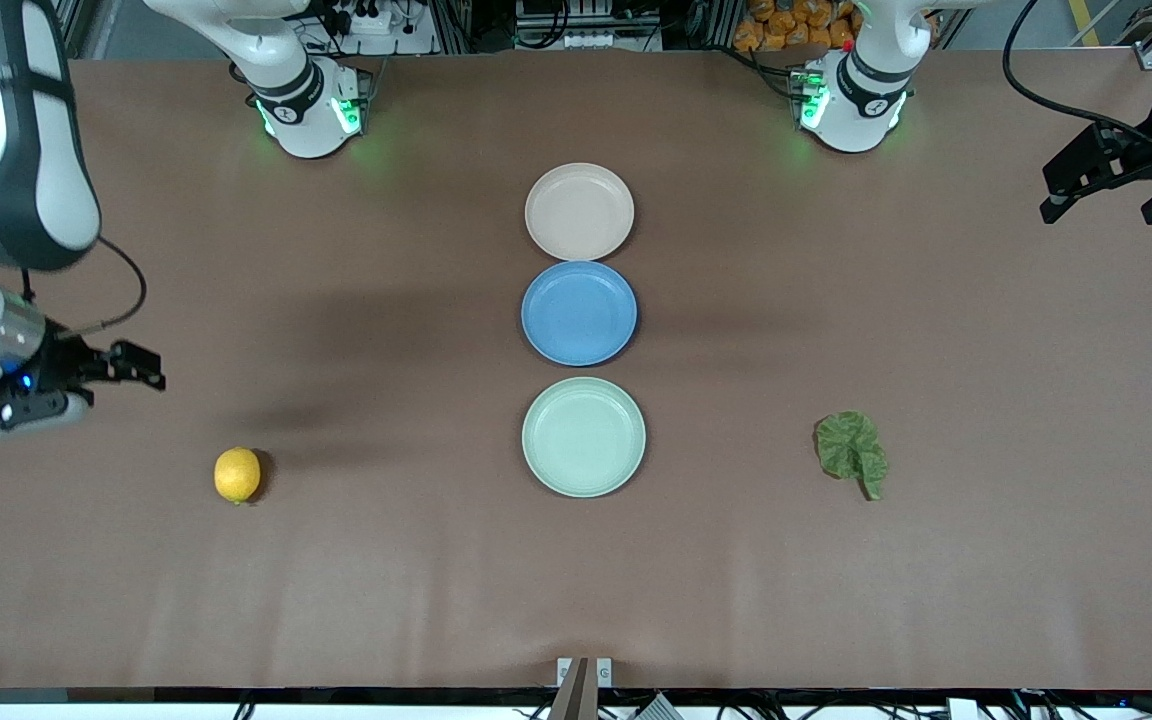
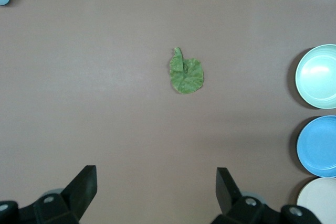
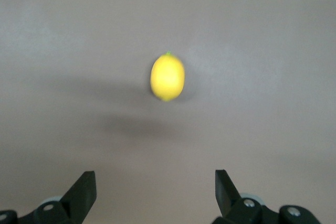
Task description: Pick lemon and lettuce from plates
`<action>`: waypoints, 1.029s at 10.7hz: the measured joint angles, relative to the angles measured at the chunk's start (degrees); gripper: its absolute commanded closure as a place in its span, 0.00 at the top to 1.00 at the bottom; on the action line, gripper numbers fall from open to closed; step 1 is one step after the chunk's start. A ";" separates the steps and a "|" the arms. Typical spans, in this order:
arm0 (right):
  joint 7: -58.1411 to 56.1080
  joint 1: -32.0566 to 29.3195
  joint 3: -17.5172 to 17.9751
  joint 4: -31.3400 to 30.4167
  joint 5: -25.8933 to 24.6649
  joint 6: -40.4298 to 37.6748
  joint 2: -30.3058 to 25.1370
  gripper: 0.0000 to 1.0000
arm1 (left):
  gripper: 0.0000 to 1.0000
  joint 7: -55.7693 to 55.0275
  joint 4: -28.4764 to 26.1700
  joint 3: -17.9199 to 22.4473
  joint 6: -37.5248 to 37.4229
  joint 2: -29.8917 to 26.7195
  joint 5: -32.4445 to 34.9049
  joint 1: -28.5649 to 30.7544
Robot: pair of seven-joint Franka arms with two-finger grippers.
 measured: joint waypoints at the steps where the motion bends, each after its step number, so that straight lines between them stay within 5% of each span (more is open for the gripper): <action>1: 1.38 -0.03 0.34 -0.86 -0.18 -2.90 -2.67 1.00 | 1.00 0.00 0.06 -0.01 0.00 0.00 0.00 0.00; 7: 3.58 -0.86 2.61 0.03 -0.47 -7.53 -11.00 1.00 | 1.00 0.00 0.37 0.04 -0.61 0.16 0.00 0.00; 11: 3.82 -1.39 2.55 10.04 -2.35 -16.95 -11.25 1.00 | 1.00 0.00 0.37 0.04 -1.03 0.33 0.00 0.00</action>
